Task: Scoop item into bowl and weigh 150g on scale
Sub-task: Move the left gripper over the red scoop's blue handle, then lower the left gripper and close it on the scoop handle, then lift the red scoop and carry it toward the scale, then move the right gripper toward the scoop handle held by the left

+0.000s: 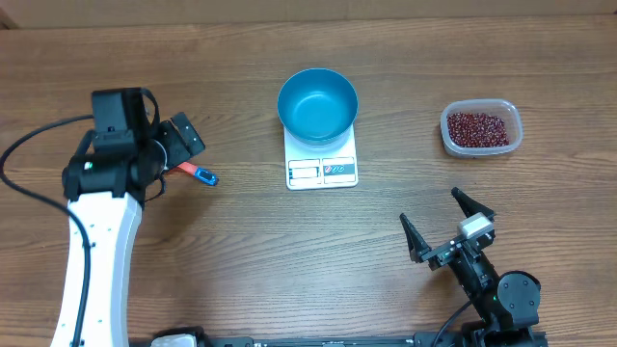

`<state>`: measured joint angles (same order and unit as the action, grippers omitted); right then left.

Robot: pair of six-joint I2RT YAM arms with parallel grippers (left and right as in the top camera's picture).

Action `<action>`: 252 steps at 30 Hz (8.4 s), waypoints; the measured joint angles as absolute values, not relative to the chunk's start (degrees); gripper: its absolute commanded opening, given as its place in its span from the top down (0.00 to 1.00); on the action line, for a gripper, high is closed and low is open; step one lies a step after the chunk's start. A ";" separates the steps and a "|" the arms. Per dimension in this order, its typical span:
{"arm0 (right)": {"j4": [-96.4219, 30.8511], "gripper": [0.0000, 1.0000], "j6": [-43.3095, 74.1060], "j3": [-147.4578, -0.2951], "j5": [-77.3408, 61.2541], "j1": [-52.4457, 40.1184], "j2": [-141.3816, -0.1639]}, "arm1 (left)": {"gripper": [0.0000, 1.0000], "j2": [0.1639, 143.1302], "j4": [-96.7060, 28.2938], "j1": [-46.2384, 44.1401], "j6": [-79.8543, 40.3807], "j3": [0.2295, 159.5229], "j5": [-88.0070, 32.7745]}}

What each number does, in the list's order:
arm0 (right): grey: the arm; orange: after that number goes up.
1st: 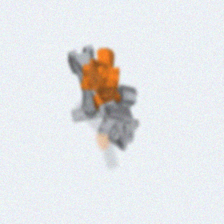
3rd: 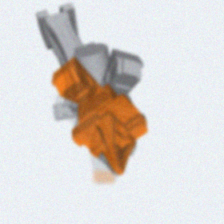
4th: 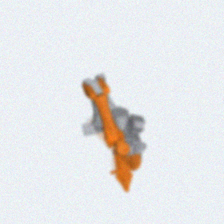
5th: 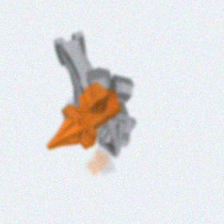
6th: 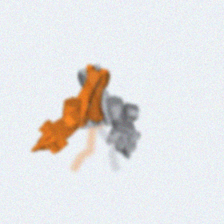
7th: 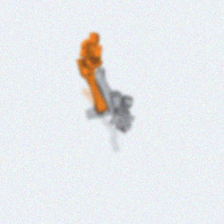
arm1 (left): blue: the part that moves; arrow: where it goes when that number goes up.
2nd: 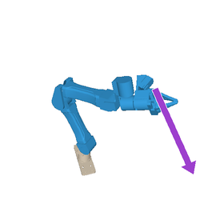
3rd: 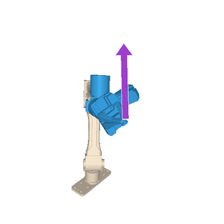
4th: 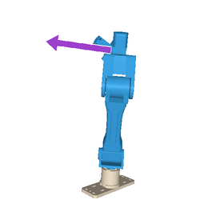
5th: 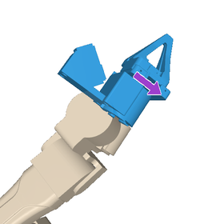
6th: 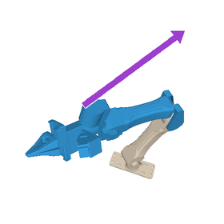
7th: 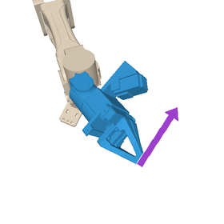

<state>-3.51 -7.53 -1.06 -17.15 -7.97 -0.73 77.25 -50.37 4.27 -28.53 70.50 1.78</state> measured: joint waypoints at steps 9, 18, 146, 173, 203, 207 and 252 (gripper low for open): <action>-3.53 0.00 -7.51 -1.06 -17.15 -7.97 -0.73 | 0.00 88.20 -50.65 4.27 -41.80 70.54 5.26; -3.55 0.00 -7.51 -1.06 -17.12 -7.97 -0.73 | 0.00 98.17 -50.63 4.27 -50.76 70.54 6.94; -2.48 0.00 -0.64 -1.06 -28.05 -7.97 -0.73 | 0.96 99.00 -56.97 -27.46 -65.76 88.25 -1.10; -2.17 0.00 55.99 -1.06 -31.75 -7.97 -0.73 | 0.96 99.00 -55.07 -32.64 -79.61 88.25 -3.11; 3.49 0.03 41.63 -14.57 -36.88 -7.97 -26.26 | 0.96 99.00 -55.07 -32.64 -80.64 88.25 -4.12; 5.21 0.09 38.44 -17.80 -37.28 -8.01 -34.70 | 0.96 99.00 -55.05 -32.64 -80.66 88.25 -4.12; 30.87 0.54 36.01 -27.81 -27.62 -24.53 -75.90 | 0.96 99.00 -55.02 -32.64 -83.70 88.25 -5.48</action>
<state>30.87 36.01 -27.81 -27.62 -24.53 -75.90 99.00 -55.02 -32.64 -83.70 88.25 -5.48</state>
